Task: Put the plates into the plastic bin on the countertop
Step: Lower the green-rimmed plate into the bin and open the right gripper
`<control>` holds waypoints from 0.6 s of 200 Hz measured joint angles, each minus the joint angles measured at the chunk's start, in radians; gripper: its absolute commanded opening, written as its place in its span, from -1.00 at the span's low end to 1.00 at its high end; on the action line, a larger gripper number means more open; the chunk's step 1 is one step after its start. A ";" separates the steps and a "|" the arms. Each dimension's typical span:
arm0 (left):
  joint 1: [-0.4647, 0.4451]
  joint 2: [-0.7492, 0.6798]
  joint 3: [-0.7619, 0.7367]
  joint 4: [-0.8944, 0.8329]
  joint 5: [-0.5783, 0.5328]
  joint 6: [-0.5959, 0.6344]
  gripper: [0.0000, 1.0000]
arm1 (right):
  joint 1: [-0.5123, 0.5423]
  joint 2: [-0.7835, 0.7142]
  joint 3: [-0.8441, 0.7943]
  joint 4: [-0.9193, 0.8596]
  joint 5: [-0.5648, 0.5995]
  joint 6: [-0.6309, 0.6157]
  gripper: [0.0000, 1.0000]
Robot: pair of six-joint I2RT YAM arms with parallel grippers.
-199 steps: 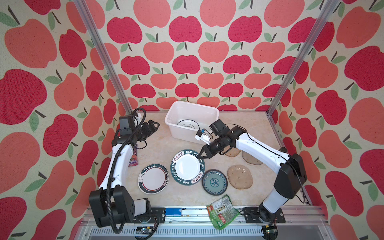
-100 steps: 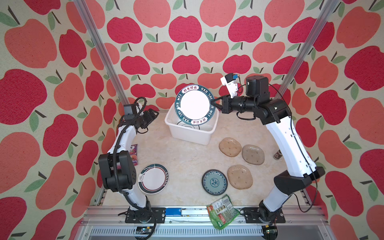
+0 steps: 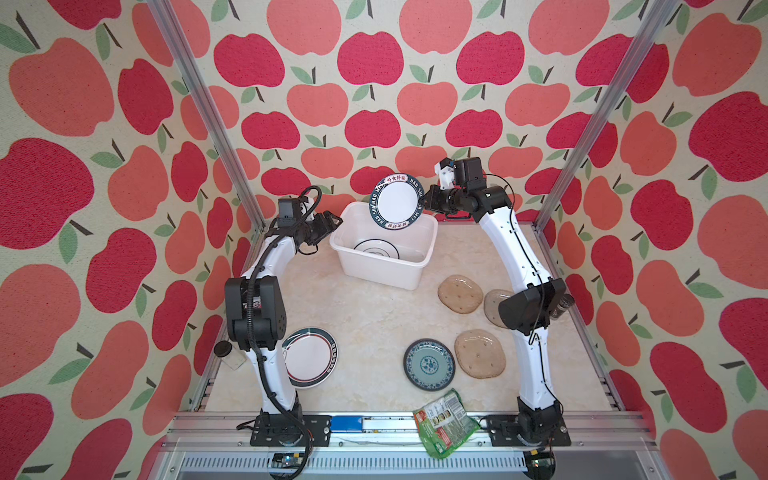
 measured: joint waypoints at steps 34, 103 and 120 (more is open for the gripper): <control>-0.029 0.039 0.006 -0.040 -0.050 0.042 0.10 | 0.003 -0.011 -0.029 0.017 0.002 0.006 -1.00; -0.064 -0.050 -0.095 -0.036 -0.142 0.092 -0.74 | 0.020 -0.040 -0.232 0.023 -0.014 0.005 -1.00; -0.069 -0.080 -0.127 -0.042 -0.163 0.093 -0.75 | 0.022 -0.040 -0.232 0.023 -0.033 0.005 -1.00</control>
